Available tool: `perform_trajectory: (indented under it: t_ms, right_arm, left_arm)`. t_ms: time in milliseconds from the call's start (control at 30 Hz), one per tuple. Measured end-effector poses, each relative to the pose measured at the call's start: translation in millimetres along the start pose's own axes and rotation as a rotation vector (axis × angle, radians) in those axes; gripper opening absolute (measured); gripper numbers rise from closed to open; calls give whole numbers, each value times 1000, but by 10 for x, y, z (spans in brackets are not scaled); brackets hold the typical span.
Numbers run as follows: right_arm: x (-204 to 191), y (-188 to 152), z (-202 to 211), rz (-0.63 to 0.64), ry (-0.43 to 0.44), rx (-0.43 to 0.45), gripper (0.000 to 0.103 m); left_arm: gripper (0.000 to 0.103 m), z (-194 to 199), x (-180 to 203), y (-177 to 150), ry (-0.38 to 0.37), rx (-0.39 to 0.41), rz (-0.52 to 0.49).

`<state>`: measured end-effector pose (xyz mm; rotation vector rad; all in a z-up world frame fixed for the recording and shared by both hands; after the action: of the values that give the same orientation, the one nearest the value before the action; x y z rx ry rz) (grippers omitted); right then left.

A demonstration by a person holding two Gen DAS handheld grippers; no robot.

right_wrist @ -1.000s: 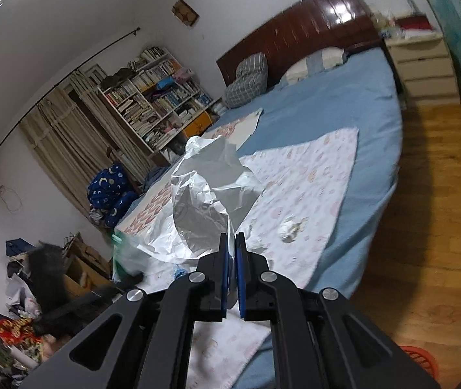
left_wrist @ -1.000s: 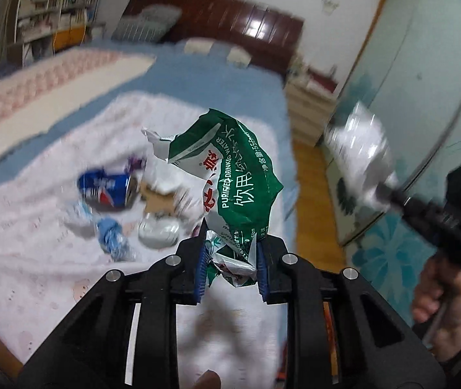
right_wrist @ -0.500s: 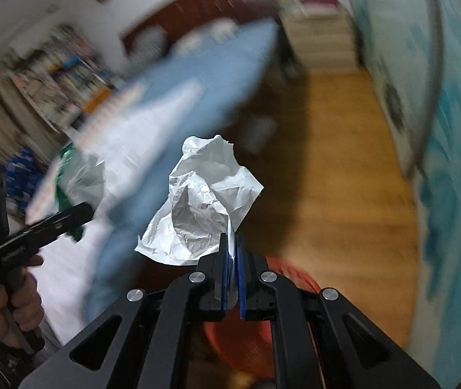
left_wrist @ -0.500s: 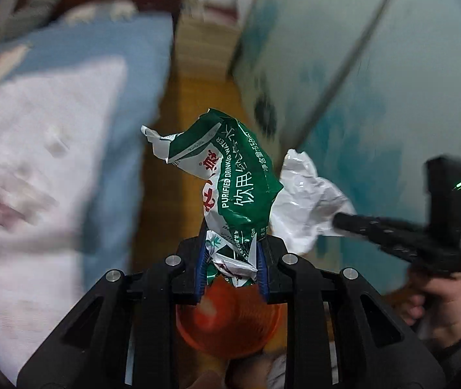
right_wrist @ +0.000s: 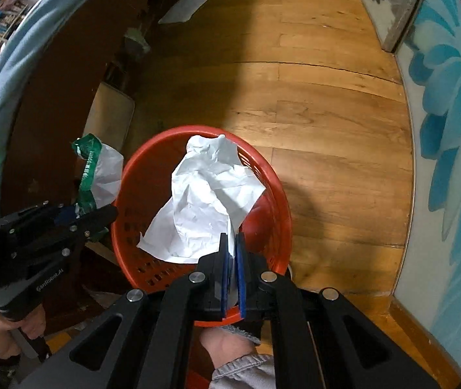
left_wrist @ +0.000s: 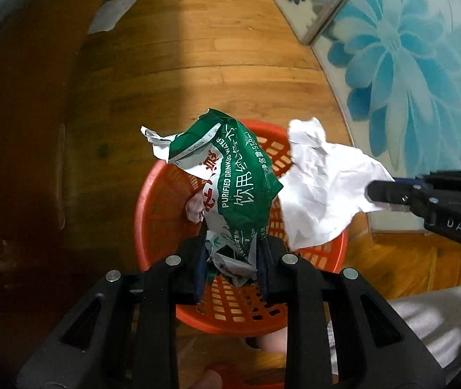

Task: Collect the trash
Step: 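Carry both items over the red wastebasket and open both tools, then move both tools back toward the trash pile on the bed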

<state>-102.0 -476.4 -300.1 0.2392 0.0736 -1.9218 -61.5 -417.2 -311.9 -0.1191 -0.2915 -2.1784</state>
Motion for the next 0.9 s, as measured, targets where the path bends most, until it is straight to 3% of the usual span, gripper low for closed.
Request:
perform_trajectory:
  t_ms: [333,367,400,433,467,500,533,733,900]
  right_arm:
    - [-80,71,-142,15,-14,-13,7]
    - [-92,78,-128,20,-16,-15,10]
    - [-105,86,-113,30,-26,-16,11]
    - [-101,89,-106,44,-43,-20,26]
    - [-111,99,-59,58,-77,-16,54]
    - [-106,132,13,61,-117,-1,67]
    - [-95,161,80,60,-144,14,72]
    - [-120,437,755,-39,-125,160,71]
    - [-559,683,1444,-54,-29,341,73]
  left_arm:
    - [26,-21,20,14,24,-8,-5]
    - [27,22,-9,3,26,-3,0]
    - [42,42,-18,5,25,2,4]
    - [65,66,-27,17,25,6,13]
    - [72,96,-48,21,24,12,23]
    - [78,124,-70,25,32,19,31]
    - [78,154,-93,29,53,21,34]
    - [81,497,-146,33,60,66,32]
    - [81,999,-244,24,29,140,55]
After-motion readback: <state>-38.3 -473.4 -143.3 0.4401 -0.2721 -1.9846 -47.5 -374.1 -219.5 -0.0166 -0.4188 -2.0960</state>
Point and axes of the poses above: each gripper's, at about its wrist camera, not at the fingertips, and z roughly against the way its jaws point, x to its right, y to its top, the point moved 5 cm from there along -z, roughly the way its jaws point, and after that the axes turned 7 degrees about z, right-handed, at the moved point
